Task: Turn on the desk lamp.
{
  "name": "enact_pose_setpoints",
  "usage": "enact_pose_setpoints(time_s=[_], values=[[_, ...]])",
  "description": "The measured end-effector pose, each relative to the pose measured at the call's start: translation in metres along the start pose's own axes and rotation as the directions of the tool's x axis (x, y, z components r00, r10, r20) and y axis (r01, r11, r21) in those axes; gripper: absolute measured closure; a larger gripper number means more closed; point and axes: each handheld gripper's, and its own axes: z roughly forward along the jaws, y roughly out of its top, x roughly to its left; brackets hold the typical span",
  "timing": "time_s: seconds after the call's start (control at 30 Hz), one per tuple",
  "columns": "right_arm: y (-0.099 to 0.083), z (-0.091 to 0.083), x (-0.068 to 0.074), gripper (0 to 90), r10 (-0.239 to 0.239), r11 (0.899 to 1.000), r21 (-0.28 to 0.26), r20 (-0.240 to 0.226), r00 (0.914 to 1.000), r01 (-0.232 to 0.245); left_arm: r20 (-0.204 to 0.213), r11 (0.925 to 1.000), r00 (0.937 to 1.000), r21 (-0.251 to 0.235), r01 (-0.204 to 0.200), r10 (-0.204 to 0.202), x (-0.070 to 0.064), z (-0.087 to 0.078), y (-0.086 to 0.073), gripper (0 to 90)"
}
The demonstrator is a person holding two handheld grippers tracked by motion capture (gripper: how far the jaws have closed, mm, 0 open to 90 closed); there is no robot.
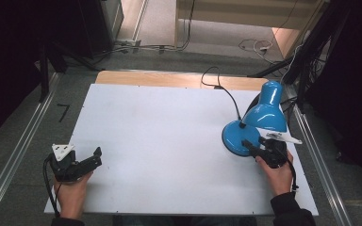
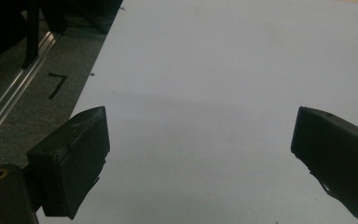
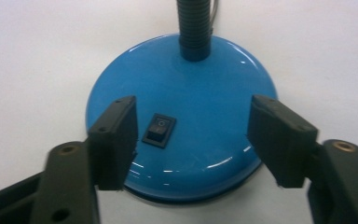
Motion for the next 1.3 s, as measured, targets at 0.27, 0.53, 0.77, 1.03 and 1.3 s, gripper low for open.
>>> enact_pose_setpoints(time_s=[0.27, 0.53, 0.77, 1.03, 1.3], values=[[0.0, 0.002, 0.004, 68.9, -0.033, 0.999, -0.038, -0.014, 0.9994, 0.032, 0.001, 1.0, 1.0, -0.005, 0.0, 0.0, 0.0, 0.0, 0.0, 5.1], [-0.002, 0.002, 0.006, 88.1, -0.051, 0.998, -0.047, -0.022, 0.9985, 0.05, 0.0, 1.0, 1.0, -0.005, 0.003, -0.003, 0.001, 0.0, 0.0, 5.1], [-0.003, 0.004, 0.007, 88.1, -0.051, 0.998, -0.042, -0.031, 0.9982, 0.049, 0.001, 1.0, 1.0, -0.003, 0.002, -0.002, 0.0, 0.0, 0.0, 5.1], [-0.004, 0.009, 0.01, 88.1, -0.057, 0.998, -0.035, -0.028, 0.998, 0.056, 0.002, 1.0, 1.0, -0.003, 0.002, -0.002, 0.0, 0.0, 0.0, 5.1], [-0.004, 0.01, 0.01, 88.1, -0.056, 0.998, -0.026, -0.032, 0.9979, 0.056, 0.0, 1.0, 1.0, -0.005, 0.003, -0.003, 0.001, 0.0, 0.0, 5.1]])
